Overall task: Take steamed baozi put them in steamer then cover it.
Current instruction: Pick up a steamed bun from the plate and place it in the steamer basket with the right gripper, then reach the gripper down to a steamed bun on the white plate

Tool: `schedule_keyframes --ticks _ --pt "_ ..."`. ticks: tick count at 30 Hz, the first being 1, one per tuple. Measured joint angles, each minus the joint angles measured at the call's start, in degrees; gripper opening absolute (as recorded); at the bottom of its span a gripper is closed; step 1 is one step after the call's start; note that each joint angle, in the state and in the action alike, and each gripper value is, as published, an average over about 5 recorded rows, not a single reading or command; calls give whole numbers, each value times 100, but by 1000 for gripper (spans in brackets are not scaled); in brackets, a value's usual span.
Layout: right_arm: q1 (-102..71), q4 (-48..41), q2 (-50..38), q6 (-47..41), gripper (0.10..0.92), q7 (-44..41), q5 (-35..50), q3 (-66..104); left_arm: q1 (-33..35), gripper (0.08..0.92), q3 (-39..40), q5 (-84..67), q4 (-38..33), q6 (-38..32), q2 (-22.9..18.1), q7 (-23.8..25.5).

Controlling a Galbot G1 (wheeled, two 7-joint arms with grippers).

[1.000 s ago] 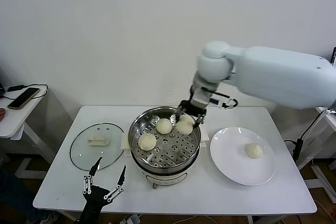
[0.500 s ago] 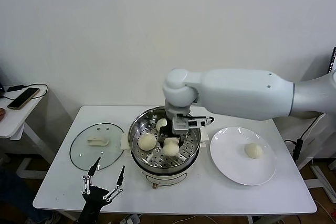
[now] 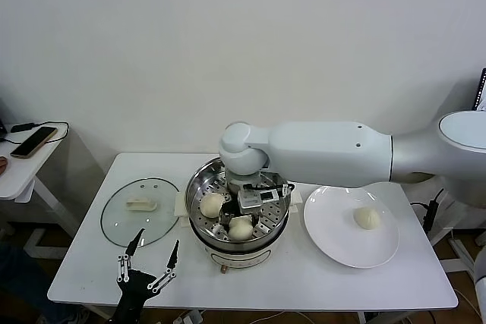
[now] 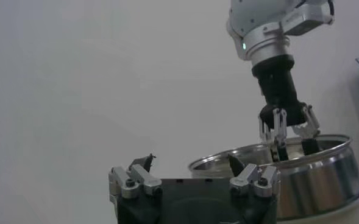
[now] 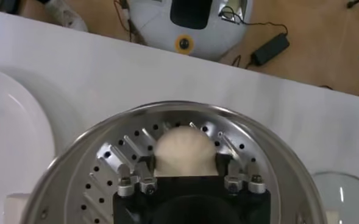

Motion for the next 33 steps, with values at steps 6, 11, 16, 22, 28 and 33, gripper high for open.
schedule_keyframes --ticks 6,11,16,22,28,33 --pt "-57 -32 30 21 819 21 -54 18 -22 823 2 -13 18 -5 -4 -1" --pt "-26 16 -30 1 822 -10 -43 122 -17 823 -14 -16 16 -2 -4 -2" --pt "101 3 -245 -155 823 -151 112 371 -5 823 -24 -17 -17 16 -4 -3" --pt "305 -189 -838 -750 823 -400 612 771 5 823 -22 -16 -53 36 -4 0" --pt "342 -642 -1684 -1785 823 -555 1185 961 -20 823 5 -8 -73 46 9 2" --pt "175 -1235 -2353 -2485 823 -595 1447 1053 -38 823 29 -2 -93 48 14 3"
